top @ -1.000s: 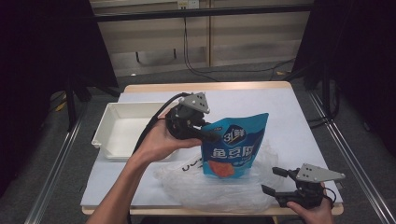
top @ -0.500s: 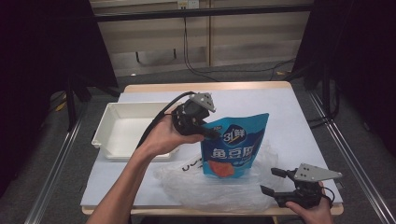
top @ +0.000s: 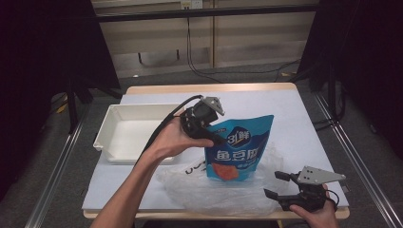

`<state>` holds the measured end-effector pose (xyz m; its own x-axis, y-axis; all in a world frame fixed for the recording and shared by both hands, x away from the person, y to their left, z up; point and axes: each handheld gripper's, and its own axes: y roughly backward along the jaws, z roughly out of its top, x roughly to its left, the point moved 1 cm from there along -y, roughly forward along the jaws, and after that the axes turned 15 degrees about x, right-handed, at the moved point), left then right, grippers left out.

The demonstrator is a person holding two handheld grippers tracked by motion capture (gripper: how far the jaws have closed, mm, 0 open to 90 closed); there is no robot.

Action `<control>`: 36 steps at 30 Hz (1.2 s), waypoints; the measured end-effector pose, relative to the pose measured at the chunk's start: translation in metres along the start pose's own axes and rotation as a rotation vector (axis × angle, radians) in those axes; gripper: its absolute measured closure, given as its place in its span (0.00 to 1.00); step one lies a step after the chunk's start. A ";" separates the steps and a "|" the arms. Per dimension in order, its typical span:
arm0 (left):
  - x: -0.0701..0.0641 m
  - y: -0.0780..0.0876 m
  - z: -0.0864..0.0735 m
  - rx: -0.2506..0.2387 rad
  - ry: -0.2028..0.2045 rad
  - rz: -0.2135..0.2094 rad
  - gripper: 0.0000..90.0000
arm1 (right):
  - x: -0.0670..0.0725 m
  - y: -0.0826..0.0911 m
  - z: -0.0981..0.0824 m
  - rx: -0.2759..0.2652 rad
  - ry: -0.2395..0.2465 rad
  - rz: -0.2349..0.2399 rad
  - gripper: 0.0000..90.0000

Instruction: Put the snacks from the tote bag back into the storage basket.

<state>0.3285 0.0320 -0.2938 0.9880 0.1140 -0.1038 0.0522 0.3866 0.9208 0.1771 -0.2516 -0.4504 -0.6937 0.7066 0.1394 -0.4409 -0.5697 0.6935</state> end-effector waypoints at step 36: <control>0.003 -0.005 0.013 0.009 -0.011 -0.005 1.00 | -0.001 0.007 0.000 -0.072 -0.005 -0.038 0.17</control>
<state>0.3335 0.0180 -0.2939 0.9893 0.1019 -0.1043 0.0583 0.3789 0.9236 0.1749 -0.2561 -0.4459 -0.6725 0.7307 0.1176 -0.5070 -0.5705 0.6461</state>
